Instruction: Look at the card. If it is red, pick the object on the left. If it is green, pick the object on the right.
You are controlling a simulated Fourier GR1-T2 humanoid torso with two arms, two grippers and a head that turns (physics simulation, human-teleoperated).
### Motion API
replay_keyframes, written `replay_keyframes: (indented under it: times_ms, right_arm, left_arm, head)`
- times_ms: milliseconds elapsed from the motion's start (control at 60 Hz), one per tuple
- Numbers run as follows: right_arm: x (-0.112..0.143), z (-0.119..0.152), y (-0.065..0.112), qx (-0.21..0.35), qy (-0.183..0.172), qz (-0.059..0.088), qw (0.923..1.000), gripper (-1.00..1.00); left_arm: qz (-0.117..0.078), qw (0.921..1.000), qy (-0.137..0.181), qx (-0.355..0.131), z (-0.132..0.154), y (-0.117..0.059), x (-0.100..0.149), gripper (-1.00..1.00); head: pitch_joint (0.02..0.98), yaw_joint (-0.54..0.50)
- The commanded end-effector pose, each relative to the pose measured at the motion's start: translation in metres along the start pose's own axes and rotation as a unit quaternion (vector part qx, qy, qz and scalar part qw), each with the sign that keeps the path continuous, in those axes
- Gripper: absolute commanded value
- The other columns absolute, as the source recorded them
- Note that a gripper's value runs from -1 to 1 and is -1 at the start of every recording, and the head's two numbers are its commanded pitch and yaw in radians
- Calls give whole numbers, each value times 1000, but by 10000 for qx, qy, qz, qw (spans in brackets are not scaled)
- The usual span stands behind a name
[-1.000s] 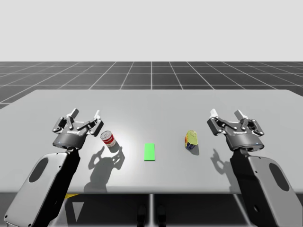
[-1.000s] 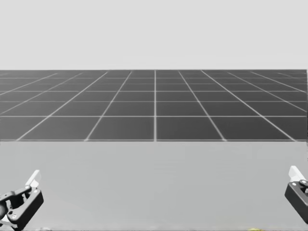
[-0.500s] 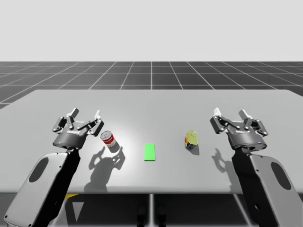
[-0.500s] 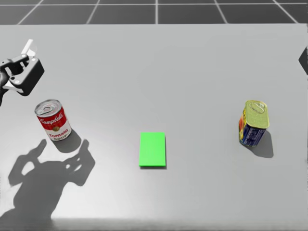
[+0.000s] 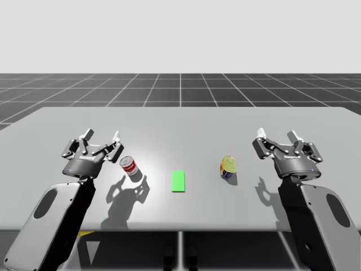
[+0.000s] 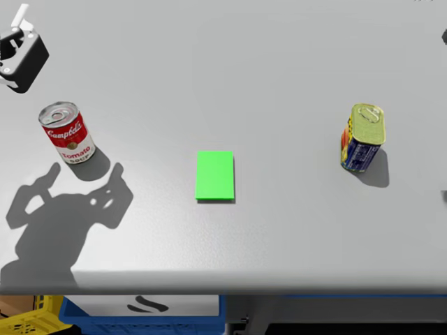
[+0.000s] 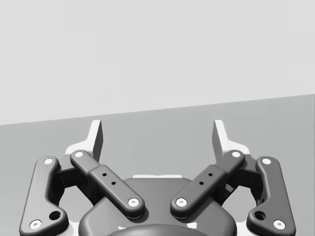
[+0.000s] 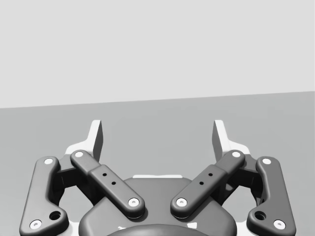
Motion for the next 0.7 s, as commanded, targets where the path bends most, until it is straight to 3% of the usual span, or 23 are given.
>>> replay_keyframes:
  times_ms: [17,283,517,617,633,700]
  right_arm:
    - [0,0,0,5,9,-3,10000,-1000]
    - [-1,-1,-2,19,13,-8,10000,-1000]
    - [-1,-2,-2,27,24,-17,10000,-1000]
    - [0,-1,-1,43,77,-62,9999,-1000]
    - [2,-1,-1,74,136,-155,9998,-1000]
    - [6,2,-2,103,160,-229,9996,-1000]
  left_arm:
    - [5,10000,-7,-4,0,0,0,-1000]
    - [3,10000,-6,-18,1,-3,-1,-1000]
    - [2,10000,-16,-38,0,-4,-2,-1000]
    - [10,10000,-8,-32,1,-4,-3,-1000]
    - [10,10000,-6,-30,1,-4,-3,-1000]
    - [13,10000,-1,-23,1,-4,-3,-1000]
  head:
    - [905,-38]
    - [895,-227]
    - [869,-329]
    - [855,-339]
    - [852,-338]
    - [846,-338]
